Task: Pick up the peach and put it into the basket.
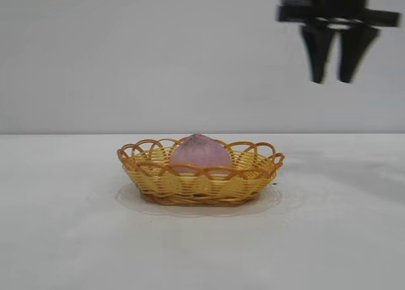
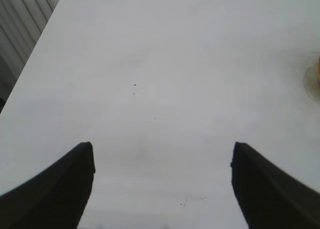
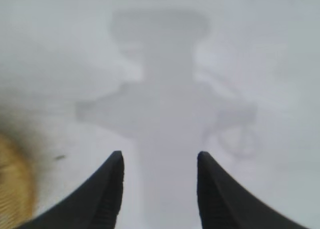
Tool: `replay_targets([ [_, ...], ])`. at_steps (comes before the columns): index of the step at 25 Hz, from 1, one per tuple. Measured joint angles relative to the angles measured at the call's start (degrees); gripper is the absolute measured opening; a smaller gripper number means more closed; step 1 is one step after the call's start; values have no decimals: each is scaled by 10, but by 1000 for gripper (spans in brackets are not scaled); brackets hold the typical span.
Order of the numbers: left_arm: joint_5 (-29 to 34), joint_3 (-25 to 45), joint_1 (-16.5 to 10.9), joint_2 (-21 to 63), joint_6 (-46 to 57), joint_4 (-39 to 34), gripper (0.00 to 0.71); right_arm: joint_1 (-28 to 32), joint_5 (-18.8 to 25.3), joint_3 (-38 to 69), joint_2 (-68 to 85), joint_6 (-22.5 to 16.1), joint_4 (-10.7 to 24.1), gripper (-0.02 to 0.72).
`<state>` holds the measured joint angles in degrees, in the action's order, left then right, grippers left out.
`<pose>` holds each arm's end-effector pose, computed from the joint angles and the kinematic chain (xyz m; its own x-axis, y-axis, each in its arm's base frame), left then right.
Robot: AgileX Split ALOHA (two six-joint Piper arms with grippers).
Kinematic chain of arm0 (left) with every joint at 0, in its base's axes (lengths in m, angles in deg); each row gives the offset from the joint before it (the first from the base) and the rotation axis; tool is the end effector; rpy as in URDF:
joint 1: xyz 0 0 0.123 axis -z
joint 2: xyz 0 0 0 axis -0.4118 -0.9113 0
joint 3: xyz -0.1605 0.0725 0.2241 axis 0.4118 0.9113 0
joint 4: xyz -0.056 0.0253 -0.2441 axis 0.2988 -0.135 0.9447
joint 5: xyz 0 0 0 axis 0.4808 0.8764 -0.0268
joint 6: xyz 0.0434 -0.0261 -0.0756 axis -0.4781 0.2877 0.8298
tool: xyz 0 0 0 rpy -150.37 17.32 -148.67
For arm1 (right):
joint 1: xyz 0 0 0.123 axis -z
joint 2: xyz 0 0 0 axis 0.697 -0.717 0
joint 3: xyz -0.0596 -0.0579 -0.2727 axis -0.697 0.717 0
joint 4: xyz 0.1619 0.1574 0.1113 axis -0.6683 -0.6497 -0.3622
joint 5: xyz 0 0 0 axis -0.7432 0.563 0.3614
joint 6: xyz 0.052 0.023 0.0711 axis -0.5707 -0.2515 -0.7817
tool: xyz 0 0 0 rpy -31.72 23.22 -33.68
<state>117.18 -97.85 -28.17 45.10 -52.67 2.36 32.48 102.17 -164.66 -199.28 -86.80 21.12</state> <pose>-0.0088 0.0027 0.2681 -0.5023 -0.0568 -0.8628 -0.1102 0.9939 -0.0013 0.4215 0.0899 0.2263 -0.9725 -0.1797 -0.1484 -0.1860 0.9821 0.0303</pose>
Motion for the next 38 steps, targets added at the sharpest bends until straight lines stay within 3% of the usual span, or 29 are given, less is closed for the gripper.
replay_targets([
  [5,0,0,0,0,0,0,504,61,4,0,-12,-2,-1,288],
  [11,0,0,0,0,0,0,504,70,17,26,10,-1,-8,288],
  [13,0,0,0,0,0,0,504,68,1,80,54,-1,-12,288],
  [18,0,0,0,0,0,0,504,67,-97,314,224,0,-15,288],
  [20,0,0,0,0,0,0,504,67,-104,393,298,0,-13,288],
  [29,0,0,0,0,0,0,504,67,-76,620,578,1,-1,288],
  [38,0,0,0,0,0,0,504,67,-44,692,803,1,-1,288],
])
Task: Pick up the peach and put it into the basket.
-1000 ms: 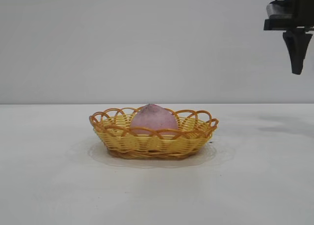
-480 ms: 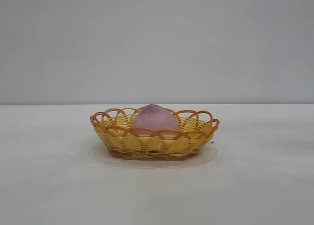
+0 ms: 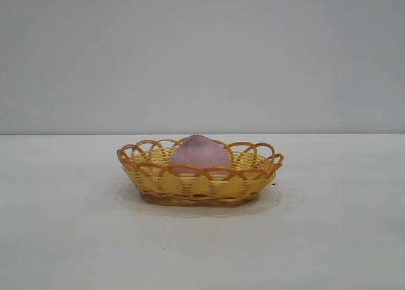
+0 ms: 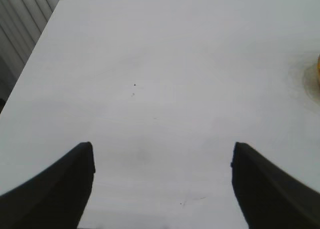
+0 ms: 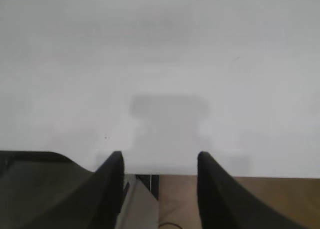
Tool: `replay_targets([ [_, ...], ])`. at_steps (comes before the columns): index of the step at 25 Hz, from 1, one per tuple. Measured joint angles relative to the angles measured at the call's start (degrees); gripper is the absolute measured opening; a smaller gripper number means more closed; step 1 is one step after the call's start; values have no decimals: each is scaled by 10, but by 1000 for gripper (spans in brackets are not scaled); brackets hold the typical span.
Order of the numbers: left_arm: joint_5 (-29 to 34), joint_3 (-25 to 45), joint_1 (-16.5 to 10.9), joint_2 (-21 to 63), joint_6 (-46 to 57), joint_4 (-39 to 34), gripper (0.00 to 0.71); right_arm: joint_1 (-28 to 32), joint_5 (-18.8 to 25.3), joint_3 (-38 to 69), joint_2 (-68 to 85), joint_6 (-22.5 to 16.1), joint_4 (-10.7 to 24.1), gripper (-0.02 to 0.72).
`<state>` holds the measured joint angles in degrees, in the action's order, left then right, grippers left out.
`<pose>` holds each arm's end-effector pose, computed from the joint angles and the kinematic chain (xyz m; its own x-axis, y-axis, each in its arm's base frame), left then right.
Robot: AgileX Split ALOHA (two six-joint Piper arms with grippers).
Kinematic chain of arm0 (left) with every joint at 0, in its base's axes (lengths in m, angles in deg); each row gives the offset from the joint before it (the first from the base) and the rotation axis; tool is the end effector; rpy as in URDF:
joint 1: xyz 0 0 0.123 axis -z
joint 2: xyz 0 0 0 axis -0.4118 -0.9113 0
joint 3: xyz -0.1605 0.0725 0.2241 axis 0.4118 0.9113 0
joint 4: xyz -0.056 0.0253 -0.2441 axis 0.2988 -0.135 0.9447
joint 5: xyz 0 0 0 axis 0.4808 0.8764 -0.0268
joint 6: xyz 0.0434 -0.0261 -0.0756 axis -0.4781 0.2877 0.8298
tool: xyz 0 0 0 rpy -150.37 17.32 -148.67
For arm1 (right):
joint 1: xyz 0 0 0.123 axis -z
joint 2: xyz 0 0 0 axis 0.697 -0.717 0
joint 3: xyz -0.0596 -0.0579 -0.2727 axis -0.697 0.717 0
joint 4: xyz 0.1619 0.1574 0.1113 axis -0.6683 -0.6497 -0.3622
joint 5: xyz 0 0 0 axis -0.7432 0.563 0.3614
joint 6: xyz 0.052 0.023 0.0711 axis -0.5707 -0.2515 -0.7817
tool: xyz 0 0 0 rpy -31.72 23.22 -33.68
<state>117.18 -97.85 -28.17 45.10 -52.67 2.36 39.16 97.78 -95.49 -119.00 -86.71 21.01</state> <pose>-0.0088 0.0027 0.2681 -0.5023 -0.0568 -0.8628 -0.1102 0.9939 -0.0013 0.0897 0.0105 0.2567 -0.9115 -0.0573 -0.4072 -0.0783 0.9963 0.0350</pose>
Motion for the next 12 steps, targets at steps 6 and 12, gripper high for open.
replay_targets([
  [6,0,0,0,1,0,0,504,0,2,29,116,12,-2,288],
  [12,0,0,0,1,0,0,504,0,3,29,244,13,-3,288],
])
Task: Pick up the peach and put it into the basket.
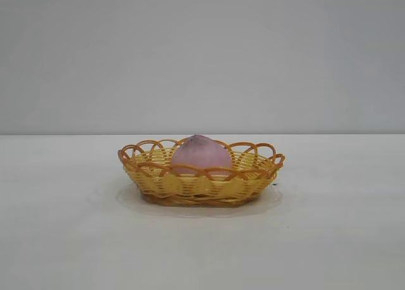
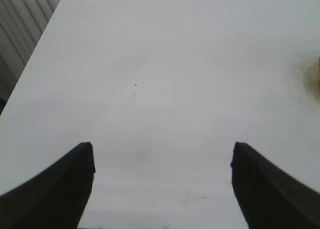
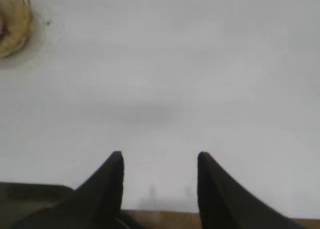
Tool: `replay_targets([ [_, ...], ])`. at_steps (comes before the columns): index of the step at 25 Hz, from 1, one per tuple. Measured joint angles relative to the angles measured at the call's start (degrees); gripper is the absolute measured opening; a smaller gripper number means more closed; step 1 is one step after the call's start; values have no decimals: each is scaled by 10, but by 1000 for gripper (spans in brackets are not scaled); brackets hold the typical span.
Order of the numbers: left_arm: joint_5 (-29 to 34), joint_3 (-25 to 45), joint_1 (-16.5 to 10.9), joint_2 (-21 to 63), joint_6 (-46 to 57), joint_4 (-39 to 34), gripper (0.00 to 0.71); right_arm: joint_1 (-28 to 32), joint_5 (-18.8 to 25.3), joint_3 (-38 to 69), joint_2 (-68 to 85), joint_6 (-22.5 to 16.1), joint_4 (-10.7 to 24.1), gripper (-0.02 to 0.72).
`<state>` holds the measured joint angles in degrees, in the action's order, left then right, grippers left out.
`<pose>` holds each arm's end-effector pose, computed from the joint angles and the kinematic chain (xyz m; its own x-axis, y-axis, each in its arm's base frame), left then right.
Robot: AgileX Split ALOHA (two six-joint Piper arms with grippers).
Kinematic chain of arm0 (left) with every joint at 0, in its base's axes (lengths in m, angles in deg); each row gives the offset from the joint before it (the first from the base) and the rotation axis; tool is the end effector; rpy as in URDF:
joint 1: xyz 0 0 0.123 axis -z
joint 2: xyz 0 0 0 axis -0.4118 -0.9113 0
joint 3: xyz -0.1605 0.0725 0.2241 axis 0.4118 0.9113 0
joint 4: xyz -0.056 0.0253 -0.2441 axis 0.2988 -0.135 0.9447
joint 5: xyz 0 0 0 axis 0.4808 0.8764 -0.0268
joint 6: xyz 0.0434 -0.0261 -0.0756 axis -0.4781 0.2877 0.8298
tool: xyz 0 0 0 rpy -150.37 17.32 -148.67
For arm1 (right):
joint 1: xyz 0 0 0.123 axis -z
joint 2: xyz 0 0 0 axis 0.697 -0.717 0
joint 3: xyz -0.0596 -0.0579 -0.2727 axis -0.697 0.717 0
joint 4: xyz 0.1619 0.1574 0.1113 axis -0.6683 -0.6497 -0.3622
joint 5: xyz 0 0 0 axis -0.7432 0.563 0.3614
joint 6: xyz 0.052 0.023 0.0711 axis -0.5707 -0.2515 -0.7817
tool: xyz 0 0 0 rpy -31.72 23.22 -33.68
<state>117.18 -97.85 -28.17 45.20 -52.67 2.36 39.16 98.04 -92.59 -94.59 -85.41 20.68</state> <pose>-0.0090 0.0027 0.2681 -0.5008 -0.0567 -0.8637 -0.1102 0.9939 -0.0014 0.0286 0.0056 0.2669 -0.7006 -0.0591 -0.7111 -0.1095 0.9937 0.0253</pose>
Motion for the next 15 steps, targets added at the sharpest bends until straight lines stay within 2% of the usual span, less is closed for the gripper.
replay_targets([
  [6,0,0,0,0,0,0,504,0,9,0,131,0,0,288],
  [15,0,0,0,0,0,0,504,0,13,0,147,0,0,288],
])
